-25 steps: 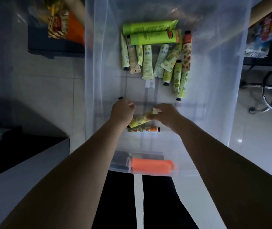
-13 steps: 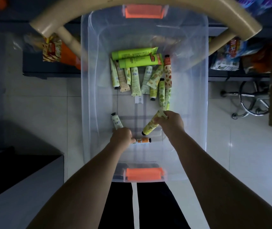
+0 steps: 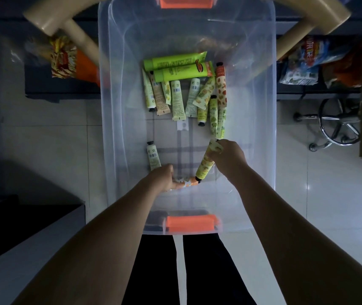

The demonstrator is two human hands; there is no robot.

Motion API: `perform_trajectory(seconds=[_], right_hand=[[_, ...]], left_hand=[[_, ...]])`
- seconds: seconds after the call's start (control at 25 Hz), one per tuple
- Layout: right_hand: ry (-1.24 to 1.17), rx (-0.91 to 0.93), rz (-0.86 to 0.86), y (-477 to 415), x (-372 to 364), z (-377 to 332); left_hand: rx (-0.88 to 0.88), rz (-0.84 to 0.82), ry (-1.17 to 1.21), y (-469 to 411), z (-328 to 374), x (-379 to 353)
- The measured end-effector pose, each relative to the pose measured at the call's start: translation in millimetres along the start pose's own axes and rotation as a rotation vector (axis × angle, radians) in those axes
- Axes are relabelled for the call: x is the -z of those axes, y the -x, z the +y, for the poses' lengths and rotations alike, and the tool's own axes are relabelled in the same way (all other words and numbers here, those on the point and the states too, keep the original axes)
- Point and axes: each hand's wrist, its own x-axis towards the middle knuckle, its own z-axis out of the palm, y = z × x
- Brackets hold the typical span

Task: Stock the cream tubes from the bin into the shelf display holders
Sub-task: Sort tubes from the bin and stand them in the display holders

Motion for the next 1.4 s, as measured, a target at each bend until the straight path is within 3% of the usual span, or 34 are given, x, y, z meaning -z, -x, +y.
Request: perform_trajectory(seconds=[0.36, 0.68, 1.04, 1.4], right_hand=[[-0.142, 0.222, 0.067, 48, 56, -59], [-0.400, 0.495, 0.146, 162, 119, -146], [-0.418, 0.868, 0.308, 335, 118, -268], [-0.370, 1.092, 0.345, 448, 134, -373]], left_hand=[[-0.137, 0.456, 0.352, 85, 14, 63], [-0.494, 0.663, 0.830, 236, 36, 160], [-0.851, 0.804, 0.751, 441, -20, 257], [-0.962, 0.955, 0.642, 560, -51, 342]])
